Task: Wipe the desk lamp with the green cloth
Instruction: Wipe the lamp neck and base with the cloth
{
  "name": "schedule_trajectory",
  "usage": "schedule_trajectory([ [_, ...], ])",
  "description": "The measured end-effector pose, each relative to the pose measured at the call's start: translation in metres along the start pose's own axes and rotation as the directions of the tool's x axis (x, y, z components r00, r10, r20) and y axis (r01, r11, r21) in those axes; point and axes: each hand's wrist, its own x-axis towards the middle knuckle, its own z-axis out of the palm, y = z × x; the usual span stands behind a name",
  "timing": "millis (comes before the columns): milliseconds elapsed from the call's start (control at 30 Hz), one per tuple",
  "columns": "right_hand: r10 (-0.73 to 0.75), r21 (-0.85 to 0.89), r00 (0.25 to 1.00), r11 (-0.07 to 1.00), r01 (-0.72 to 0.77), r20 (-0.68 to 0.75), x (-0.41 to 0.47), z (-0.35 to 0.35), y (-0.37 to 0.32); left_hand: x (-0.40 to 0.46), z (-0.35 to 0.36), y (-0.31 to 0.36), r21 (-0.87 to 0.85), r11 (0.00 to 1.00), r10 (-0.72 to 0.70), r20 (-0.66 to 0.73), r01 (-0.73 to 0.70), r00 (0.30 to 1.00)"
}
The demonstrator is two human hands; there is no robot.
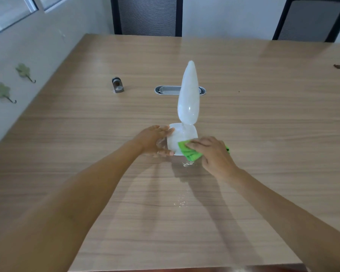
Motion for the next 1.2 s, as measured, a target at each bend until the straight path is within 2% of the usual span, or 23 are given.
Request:
schedule_trajectory([
  [67, 0.061, -0.018, 0.998, 0.998, -0.061, -0.006, 0.025, 0.0, 0.0, 0.001, -0.001, 0.001, 0.015, 1.0, -0.002, 0.003, 0.002, 1.0],
  [233, 0.179, -0.041, 0.971, 0.984, -0.175, 0.159, 0.051, 0.013, -0.004, 0.002, -0.003, 0.001, 0.006, 1.0, 0.018, -0.017, -0.018, 1.0],
  [333, 0.132, -0.033, 0.974, 0.991, -0.128, 0.184, 0.022, 0.019, -0.007, 0.001, -0.004, 0.001, -0.021, 1.0, -0.01, -0.008, 0.01, 1.0],
  [467, 0.0, -0.014, 0.992, 1.0, 0.002, 0.128, -0.023, 0.012, -0.009, 0.001, -0.004, 0.002, -0.029, 0.999, -0.017, 0.003, 0.017, 1.0],
  [600, 0.126, -0.001, 0.991, 0.992, -0.126, 0.052, -0.002, -0.006, -0.006, 0.001, -0.005, 0.004, -0.007, 1.0, -0.021, 0.005, 0.022, 1.0],
  [700, 0.165, -0.045, 0.982, 0.986, -0.162, 0.091, 0.037, -0.002, -0.009, 0.001, -0.005, 0.004, 0.008, 1.0, -0.028, 0.02, 0.028, 0.999],
  [800, 0.176, -0.053, 0.968, 0.984, -0.169, 0.178, 0.053, 0.012, -0.01, 0.002, -0.008, 0.004, -0.006, 0.999, -0.033, 0.016, 0.033, 0.999],
  [867, 0.172, -0.031, 0.967, 0.985, -0.169, 0.187, 0.043, 0.017, -0.01, 0.003, -0.008, 0.004, -0.015, 0.999, -0.038, 0.026, 0.038, 0.999],
  [1000, 0.073, -0.005, 0.981, 0.997, -0.073, 0.182, -0.001, 0.016, -0.005, 0.001, -0.009, 0.005, -0.015, 0.999, -0.05, 0.034, 0.05, 0.998],
  [1100, 0.089, 0.094, 0.993, 0.991, -0.097, 0.081, -0.015, 0.01, 0.007, -0.003, -0.012, 0.01, -0.006, 0.999, -0.042, 0.039, 0.043, 0.998],
  [1200, 0.274, 0.172, 0.961, 0.95, -0.262, -0.049, 0.009, 0.008, 0.023, -0.005, -0.015, 0.014, 0.005, 0.999, -0.034, 0.038, 0.034, 0.999],
])
